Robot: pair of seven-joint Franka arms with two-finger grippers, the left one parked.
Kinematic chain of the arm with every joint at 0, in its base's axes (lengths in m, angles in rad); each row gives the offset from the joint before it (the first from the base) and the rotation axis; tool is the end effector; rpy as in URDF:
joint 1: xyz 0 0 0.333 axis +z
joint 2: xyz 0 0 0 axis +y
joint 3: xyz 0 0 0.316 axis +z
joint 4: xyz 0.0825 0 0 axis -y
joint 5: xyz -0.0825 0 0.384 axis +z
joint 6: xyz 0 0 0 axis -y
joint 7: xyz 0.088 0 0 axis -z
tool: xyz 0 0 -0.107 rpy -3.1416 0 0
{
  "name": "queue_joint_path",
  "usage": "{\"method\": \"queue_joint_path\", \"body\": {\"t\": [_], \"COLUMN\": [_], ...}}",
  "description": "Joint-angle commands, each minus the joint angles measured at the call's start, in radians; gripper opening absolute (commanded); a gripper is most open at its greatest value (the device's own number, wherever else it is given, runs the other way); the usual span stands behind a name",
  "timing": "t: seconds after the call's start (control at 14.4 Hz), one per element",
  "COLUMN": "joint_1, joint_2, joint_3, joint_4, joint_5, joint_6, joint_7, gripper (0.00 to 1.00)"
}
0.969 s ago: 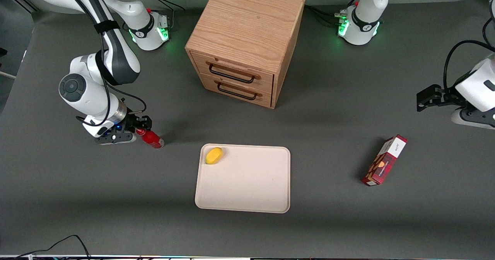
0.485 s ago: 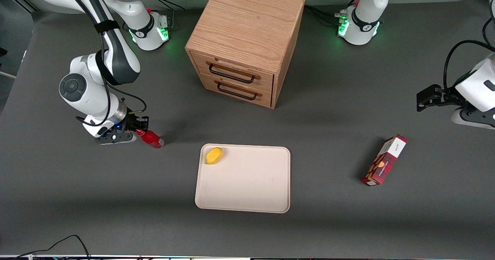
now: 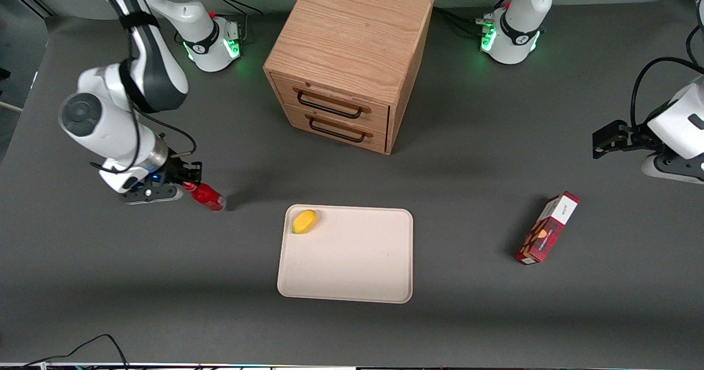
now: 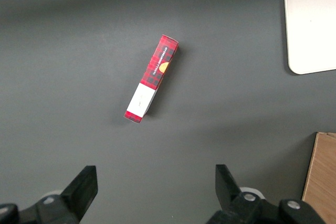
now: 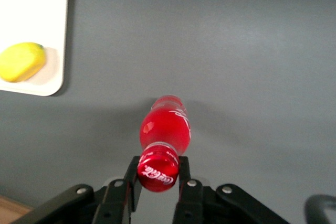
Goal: Place coke bottle on tray
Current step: 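Close the right gripper on the bottle's neck, then lift the bottle up off the table with the right gripper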
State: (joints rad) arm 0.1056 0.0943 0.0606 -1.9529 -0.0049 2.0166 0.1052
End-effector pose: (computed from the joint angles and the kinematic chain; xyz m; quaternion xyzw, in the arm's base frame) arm 0.5679 0.0943 0.4275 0.9994 0.0315 -0.0152 0.0014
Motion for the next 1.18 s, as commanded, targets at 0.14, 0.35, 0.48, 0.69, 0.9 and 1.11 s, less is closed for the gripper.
{"method": "queue_joint_path", "body": {"t": [0.14, 0.35, 0.48, 0.69, 0.9, 1.11], "joint_1": [-0.026, -0.026, -0.024, -0.017, -0.001, -0.001], "joint_2": [0.005, 0.018, 0.018, 0.044, 0.128, 0.231], "joint_3": [-0.004, -0.007, -0.008, -0.005, 0.002, 0.086], "joint_4": [0.398, 0.543, 0.569, 0.603, 0.641, 0.703], "joint_5": [-0.003, -0.003, -0.003, -0.003, -0.003, -0.003], "joint_6": [-0.390, -0.513, -0.521, -0.521, -0.504, -0.437], "joint_7": [-0.016, -0.016, -0.006, -0.001, 0.030, 0.036], "gripper": [0.00, 0.00, 0.00, 0.00, 0.00, 0.00]}}
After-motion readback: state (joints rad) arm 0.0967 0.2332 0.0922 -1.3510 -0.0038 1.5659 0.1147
